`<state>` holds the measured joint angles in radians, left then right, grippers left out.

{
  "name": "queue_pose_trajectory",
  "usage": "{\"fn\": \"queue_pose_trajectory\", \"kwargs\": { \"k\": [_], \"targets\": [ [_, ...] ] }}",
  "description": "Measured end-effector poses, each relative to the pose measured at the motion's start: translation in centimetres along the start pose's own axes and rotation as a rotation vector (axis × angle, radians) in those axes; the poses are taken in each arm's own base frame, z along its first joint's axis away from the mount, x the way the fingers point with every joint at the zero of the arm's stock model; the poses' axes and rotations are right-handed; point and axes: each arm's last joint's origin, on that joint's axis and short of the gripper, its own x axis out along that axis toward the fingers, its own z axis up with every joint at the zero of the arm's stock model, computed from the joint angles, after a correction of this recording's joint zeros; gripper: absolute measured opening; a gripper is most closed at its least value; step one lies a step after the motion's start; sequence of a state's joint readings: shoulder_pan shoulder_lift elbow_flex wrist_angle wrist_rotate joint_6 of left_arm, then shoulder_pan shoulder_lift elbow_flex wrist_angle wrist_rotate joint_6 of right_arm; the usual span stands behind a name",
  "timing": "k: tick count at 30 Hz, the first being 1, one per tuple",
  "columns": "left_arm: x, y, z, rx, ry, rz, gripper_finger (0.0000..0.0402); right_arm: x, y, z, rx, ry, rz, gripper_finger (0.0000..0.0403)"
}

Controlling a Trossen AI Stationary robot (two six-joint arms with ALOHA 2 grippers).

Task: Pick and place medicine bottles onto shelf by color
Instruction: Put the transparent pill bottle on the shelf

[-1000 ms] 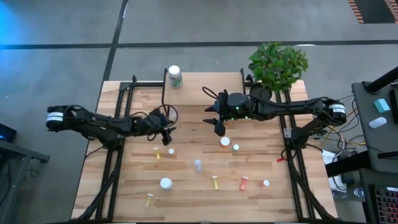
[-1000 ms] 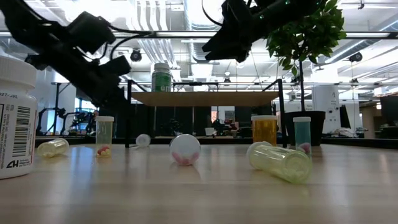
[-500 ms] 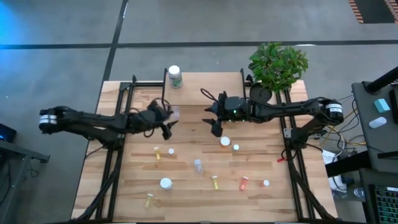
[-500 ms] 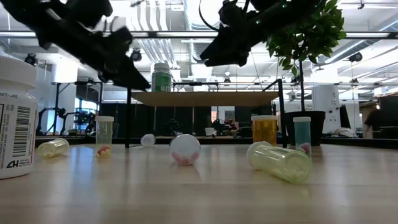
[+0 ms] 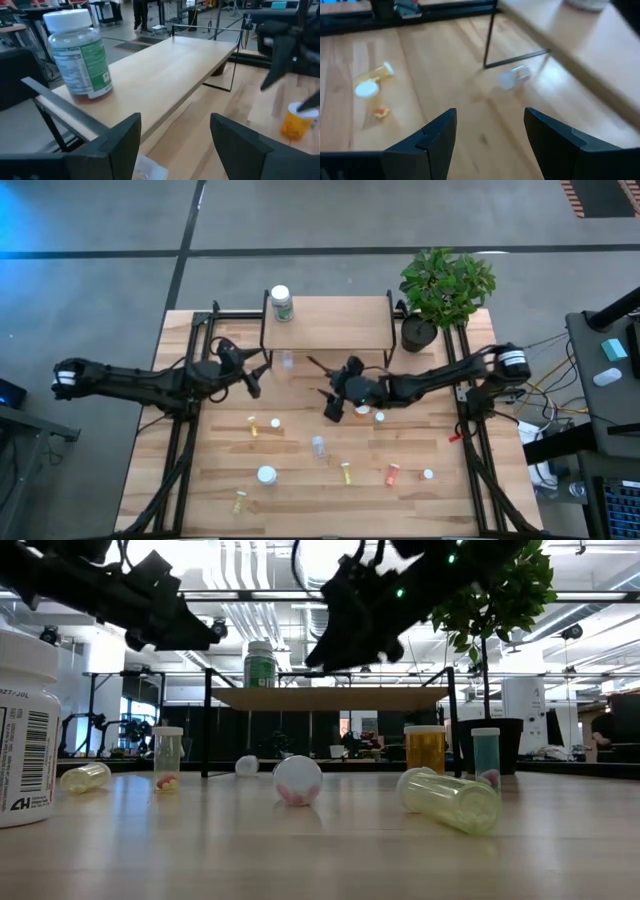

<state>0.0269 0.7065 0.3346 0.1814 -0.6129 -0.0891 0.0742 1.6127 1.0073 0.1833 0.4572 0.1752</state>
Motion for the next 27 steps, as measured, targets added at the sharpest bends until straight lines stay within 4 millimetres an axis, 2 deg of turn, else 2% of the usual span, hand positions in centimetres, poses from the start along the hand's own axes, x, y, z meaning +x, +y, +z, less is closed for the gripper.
{"fn": "queue_pose_trajectory", "kwargs": {
  "k": [5, 11, 16, 20, 27],
  "targets": [
    [-0.5, 0.3, 0.1, 0.004, -0.023, -0.004, 0.0221, 2.3, 1.7, -2.1, 0.077, -0.02, 0.009, 0.0224],
    [-1.0, 0.6, 0.4, 0.034, -0.055, -0.017, 0.0221, 4.0, 2.0, -3.3, 0.14, -0.023, -0.021, 0.0224],
    [-1.3, 0.7, 0.6, 0.058, -0.07, -0.042, 0.0221, 4.6, 2.3, -3.2, 0.13, -0.033, -0.046, 0.0224],
    [-1.3, 0.7, 0.7, 0.075, -0.074, -0.043, 0.0221, 5.4, 2.2, -3.9, 0.122, -0.007, -0.061, 0.0224],
    [-1.2, 0.6, 0.6, 0.085, -0.07, -0.044, 0.0221, 5.9, 2.0, -4.4, 0.225, -0.004, -0.071, 0.0224]
  ]
}}
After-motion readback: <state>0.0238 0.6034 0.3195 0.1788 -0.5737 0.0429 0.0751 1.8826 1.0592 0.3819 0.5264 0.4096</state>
